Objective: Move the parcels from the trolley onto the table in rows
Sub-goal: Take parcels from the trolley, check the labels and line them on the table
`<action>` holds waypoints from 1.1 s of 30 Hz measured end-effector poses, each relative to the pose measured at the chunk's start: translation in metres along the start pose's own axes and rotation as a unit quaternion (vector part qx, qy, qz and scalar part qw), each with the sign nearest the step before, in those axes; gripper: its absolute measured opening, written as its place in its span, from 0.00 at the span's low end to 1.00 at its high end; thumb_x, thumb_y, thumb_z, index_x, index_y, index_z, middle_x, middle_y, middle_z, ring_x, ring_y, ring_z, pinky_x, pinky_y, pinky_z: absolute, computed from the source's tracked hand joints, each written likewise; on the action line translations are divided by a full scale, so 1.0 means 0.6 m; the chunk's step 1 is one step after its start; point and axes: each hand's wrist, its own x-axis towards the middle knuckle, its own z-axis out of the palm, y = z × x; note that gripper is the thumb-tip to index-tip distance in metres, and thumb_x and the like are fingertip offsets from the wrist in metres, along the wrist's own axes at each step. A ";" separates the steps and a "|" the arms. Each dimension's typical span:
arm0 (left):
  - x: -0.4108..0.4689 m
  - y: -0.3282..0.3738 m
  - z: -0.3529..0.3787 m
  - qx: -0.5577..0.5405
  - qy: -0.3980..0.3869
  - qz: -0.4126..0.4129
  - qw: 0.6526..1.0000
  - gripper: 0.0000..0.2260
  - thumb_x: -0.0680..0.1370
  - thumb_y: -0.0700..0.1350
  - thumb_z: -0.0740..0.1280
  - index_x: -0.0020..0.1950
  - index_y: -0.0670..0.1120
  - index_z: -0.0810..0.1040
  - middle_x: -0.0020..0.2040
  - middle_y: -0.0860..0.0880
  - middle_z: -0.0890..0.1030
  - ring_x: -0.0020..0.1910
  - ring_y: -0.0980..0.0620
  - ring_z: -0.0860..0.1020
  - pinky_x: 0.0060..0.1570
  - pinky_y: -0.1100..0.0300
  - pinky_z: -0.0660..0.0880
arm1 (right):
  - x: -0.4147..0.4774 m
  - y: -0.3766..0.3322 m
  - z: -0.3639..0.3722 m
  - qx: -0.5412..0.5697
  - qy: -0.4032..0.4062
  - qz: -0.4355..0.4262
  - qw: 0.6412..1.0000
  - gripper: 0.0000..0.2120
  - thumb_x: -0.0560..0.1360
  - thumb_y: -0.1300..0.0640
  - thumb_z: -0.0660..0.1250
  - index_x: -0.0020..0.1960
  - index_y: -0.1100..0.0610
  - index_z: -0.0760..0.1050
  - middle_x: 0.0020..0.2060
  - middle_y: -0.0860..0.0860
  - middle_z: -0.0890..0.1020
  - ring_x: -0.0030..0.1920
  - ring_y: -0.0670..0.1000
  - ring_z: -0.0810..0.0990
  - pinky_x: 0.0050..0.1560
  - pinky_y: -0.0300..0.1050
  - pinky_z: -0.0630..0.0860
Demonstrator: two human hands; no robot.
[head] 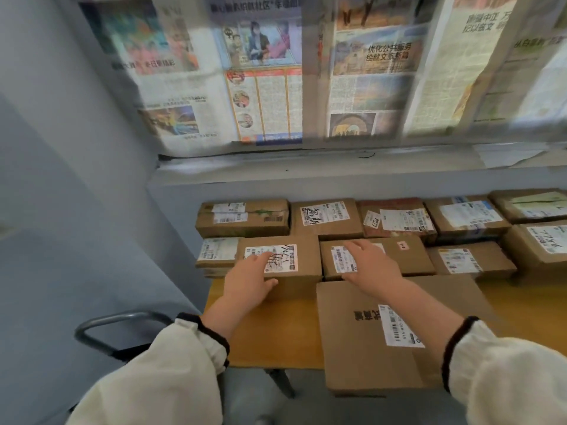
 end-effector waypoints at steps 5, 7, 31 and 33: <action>0.020 -0.115 -0.013 -0.013 -0.012 -0.002 1.000 0.29 0.75 0.56 0.66 0.73 0.55 0.59 0.62 0.49 0.75 0.58 0.49 0.75 0.51 0.53 0.76 | 0.038 -0.124 0.044 0.016 -0.021 -0.002 1.000 0.33 0.72 0.49 0.69 0.72 0.49 0.59 0.69 0.50 0.66 0.66 0.53 0.69 0.61 0.51 0.71; 0.031 -0.166 -0.016 -0.015 -0.015 -0.004 1.000 0.30 0.75 0.56 0.67 0.73 0.54 0.59 0.63 0.49 0.75 0.59 0.48 0.75 0.52 0.53 0.75 | 0.053 -0.172 0.061 0.003 -0.035 -0.017 0.999 0.32 0.73 0.48 0.68 0.72 0.49 0.59 0.68 0.51 0.67 0.65 0.53 0.69 0.61 0.50 0.72; 0.247 -0.372 0.079 0.021 -0.156 0.142 0.977 0.41 0.65 0.51 0.74 0.71 0.54 0.54 0.65 0.45 0.59 0.56 0.42 0.73 0.55 0.49 0.75 | 0.116 -0.322 0.192 -0.057 -0.074 0.020 0.995 0.31 0.76 0.57 0.64 0.75 0.47 0.54 0.76 0.48 0.52 0.76 0.53 0.48 0.73 0.48 0.52; 0.246 -0.373 0.079 0.026 -0.156 0.149 0.976 0.43 0.65 0.50 0.75 0.73 0.52 0.52 0.65 0.45 0.59 0.55 0.43 0.73 0.53 0.51 0.76 | 0.116 -0.321 0.192 -0.057 -0.072 0.022 0.996 0.31 0.76 0.57 0.64 0.75 0.47 0.55 0.76 0.48 0.53 0.76 0.53 0.49 0.73 0.48 0.51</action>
